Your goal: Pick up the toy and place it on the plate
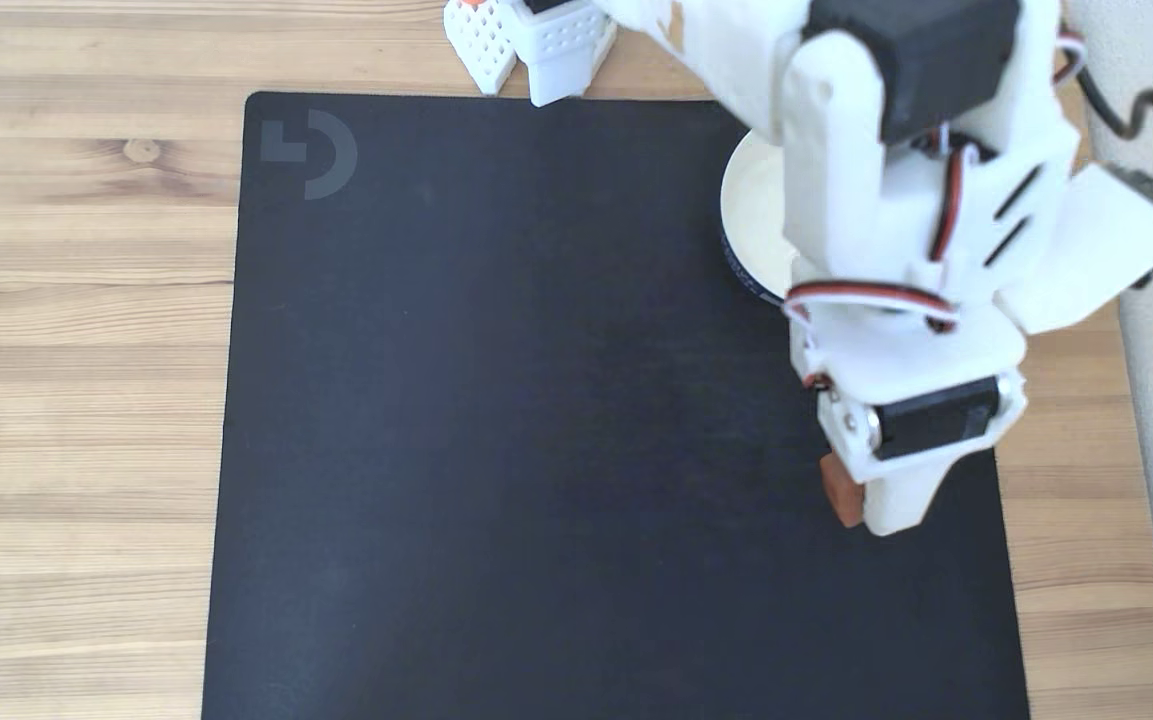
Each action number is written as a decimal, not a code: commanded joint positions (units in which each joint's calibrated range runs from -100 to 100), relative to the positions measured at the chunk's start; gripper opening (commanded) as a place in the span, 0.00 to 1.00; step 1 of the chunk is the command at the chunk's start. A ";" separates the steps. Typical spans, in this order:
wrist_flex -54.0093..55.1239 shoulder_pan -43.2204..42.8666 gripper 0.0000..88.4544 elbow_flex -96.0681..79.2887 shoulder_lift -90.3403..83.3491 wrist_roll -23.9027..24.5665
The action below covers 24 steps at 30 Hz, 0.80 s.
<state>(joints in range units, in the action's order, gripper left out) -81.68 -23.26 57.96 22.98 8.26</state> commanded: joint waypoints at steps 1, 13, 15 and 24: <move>0.39 -3.38 0.02 -2.12 -9.35 2.02; 23.93 -11.83 0.02 -50.07 -37.11 3.43; 27.91 -13.50 0.02 -58.36 -40.36 4.42; 39.77 -23.37 0.03 -91.89 -54.45 4.99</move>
<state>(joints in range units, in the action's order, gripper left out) -45.97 -42.90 -26.03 -25.73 13.05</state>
